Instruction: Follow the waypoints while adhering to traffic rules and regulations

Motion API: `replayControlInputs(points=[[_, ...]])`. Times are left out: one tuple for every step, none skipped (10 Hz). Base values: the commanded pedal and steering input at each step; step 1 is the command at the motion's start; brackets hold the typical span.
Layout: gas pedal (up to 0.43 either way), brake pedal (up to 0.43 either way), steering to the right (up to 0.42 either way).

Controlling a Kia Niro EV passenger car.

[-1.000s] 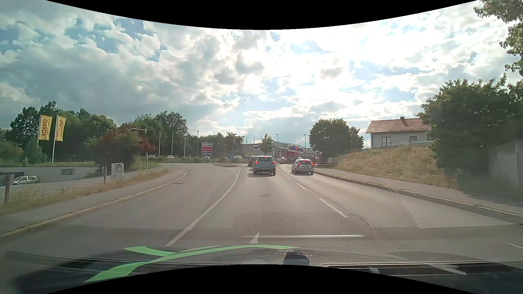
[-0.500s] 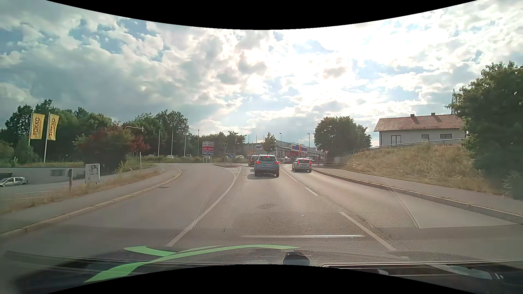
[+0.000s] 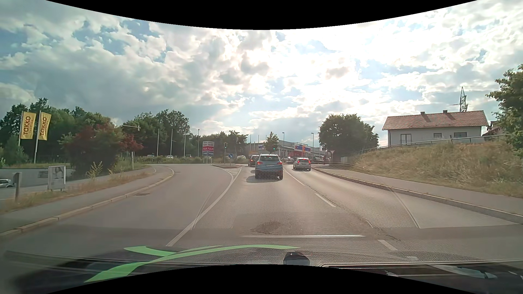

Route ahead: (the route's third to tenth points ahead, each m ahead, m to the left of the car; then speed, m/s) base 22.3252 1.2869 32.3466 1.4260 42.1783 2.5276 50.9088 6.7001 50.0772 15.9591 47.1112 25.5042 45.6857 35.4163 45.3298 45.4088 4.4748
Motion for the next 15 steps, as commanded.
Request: replayControlInputs(points=[[0.020, 0.000, -0.017], [0.020, 0.000, -0.015], [0.008, 0.000, -0.014], [0.000, 0.000, -0.013], [0.000, 0.000, -0.011], [0.000, 0.000, -0.011], [0.000, 0.000, -0.011], [0.000, 0.000, -0.011], [0.000, 0.000, -0.010], [0.000, 0.000, -0.009], [0.000, 0.000, -0.008], [0.000, 0.000, -0.008], [0.000, 0.000, -0.008], [0.000, 0.000, -0.008], [0.000, 0.000, -0.007]])
